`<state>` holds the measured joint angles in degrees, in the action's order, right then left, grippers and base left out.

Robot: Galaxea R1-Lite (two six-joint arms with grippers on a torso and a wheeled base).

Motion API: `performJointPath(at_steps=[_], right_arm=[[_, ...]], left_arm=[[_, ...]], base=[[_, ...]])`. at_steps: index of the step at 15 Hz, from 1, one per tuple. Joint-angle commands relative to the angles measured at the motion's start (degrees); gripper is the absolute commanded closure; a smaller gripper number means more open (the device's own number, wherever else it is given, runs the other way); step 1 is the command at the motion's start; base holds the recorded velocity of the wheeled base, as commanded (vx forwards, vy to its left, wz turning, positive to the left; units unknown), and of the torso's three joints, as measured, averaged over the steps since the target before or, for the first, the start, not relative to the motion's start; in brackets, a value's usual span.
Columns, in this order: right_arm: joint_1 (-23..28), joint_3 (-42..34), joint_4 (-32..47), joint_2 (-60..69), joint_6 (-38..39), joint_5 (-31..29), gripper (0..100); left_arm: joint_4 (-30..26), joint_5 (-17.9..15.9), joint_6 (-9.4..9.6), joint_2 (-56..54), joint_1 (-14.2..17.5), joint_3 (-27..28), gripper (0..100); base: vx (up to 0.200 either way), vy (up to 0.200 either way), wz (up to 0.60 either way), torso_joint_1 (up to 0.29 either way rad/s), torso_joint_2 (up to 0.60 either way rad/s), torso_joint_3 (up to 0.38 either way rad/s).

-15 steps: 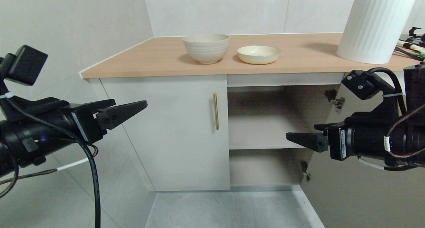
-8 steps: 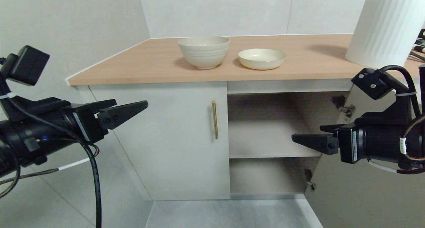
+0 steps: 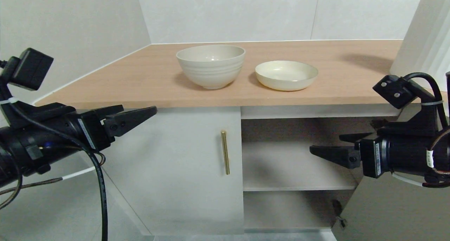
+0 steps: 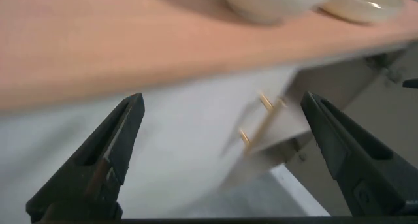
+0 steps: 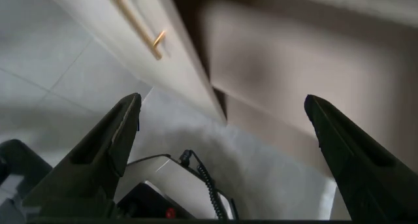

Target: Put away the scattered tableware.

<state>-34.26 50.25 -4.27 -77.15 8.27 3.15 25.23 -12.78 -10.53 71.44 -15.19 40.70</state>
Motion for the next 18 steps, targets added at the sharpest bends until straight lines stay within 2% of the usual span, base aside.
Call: performJointPath(at_steps=[1, 10, 14, 18], right_arm=[[-1.25, -0.86, -0.04, 0.87, -0.71, 0.55, 0], [-1.60, -1.38, -0.04, 1.13, -1.85, 0.90, 0], [-1.60, -0.68, -0.13, 0.60, -2.29, 0.90, 0], [-1.52, 1.25, -0.30, -1.33, -3.17, 0.90, 0]], left_arm=[[-0.19, 0.03, -0.01, -0.77, -0.10, -0.10, 0], [-3.35, 0.03, -0.01, -2.71, -0.28, 0.78, 0], [-11.17, -0.23, -0.01, -3.32, -0.28, 4.30, 0], [-14.95, -0.41, 0.34, -1.21, -0.72, 7.81, 0]], base=[[0.000, 0.000, 0.00, 0.000, 0.00, 0.000], [0.000, 0.000, 0.00, 0.000, 0.00, 0.000], [0.000, 0.000, 0.00, 0.045, -0.23, -0.231], [0.000, 0.000, 0.00, 0.175, -0.52, -0.298]])
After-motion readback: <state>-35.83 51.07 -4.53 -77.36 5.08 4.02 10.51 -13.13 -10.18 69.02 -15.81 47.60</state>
